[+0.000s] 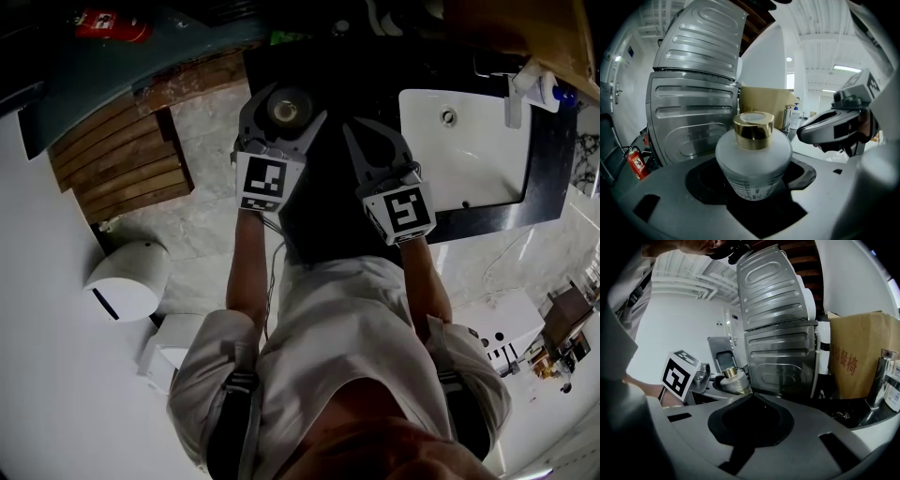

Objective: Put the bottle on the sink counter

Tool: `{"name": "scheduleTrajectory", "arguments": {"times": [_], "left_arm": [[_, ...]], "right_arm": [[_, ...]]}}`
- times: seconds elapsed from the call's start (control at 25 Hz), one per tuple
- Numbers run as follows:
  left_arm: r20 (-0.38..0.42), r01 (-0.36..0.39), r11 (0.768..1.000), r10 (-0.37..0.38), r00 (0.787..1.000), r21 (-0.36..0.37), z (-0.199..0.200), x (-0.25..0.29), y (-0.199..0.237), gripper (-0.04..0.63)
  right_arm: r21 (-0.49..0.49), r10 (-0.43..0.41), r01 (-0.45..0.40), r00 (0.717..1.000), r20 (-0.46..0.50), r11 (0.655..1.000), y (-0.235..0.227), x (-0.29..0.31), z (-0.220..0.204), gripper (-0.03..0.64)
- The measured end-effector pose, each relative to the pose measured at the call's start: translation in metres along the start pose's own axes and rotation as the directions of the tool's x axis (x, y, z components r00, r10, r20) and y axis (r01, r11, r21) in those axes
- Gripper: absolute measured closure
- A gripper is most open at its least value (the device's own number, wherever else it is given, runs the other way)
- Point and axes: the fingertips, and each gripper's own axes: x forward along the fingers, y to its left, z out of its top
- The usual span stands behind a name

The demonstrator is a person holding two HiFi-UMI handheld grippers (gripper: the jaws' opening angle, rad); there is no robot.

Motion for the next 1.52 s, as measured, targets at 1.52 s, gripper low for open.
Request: {"name": "scheduleTrajectory", "arguments": {"times": [1.52], "left_arm": [[-0.188, -0.056, 0.996, 0.068, 0.980, 0.070, -0.038, 0.035, 0.015, 0.264]], "right_arm": [[0.027, 0.016, -0.015, 1.000, -0.018, 1.000, -0.011, 0.016, -0.010, 0.618]]}}
